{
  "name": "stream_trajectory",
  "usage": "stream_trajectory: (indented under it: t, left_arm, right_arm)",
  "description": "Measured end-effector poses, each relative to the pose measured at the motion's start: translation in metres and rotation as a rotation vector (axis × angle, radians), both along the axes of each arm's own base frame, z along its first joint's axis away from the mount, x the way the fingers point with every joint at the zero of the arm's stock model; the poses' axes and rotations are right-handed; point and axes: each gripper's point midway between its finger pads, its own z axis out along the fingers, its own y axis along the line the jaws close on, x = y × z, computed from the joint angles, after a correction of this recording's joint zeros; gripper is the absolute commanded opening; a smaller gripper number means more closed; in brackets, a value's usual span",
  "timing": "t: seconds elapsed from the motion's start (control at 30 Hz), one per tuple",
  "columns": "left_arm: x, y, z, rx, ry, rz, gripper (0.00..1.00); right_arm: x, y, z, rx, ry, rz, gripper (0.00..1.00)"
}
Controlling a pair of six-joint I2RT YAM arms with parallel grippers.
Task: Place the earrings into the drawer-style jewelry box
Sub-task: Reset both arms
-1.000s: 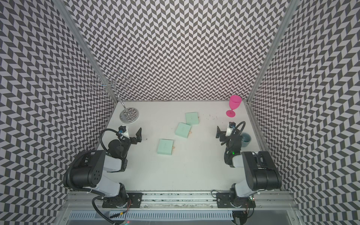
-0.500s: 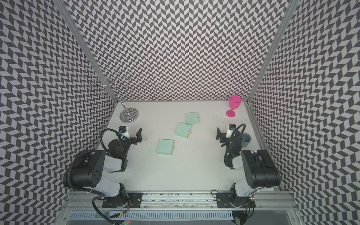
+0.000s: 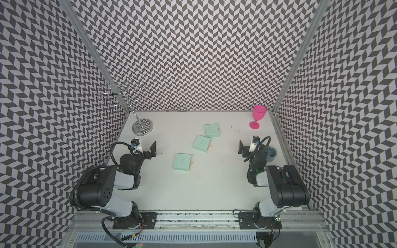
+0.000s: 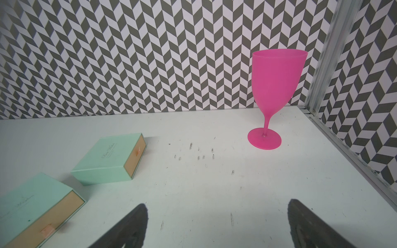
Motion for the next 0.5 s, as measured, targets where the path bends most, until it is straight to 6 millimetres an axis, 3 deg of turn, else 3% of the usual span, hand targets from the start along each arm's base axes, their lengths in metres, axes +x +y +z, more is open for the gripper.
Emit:
stream_trajectory:
  t: [0.5]
  left_arm:
    - [0.0015,-0.0059,-0.0044,0.009,0.021,-0.012,1.0]
  right_arm:
    - [0.0,0.0001,0.0,0.0,0.0,0.0,0.99]
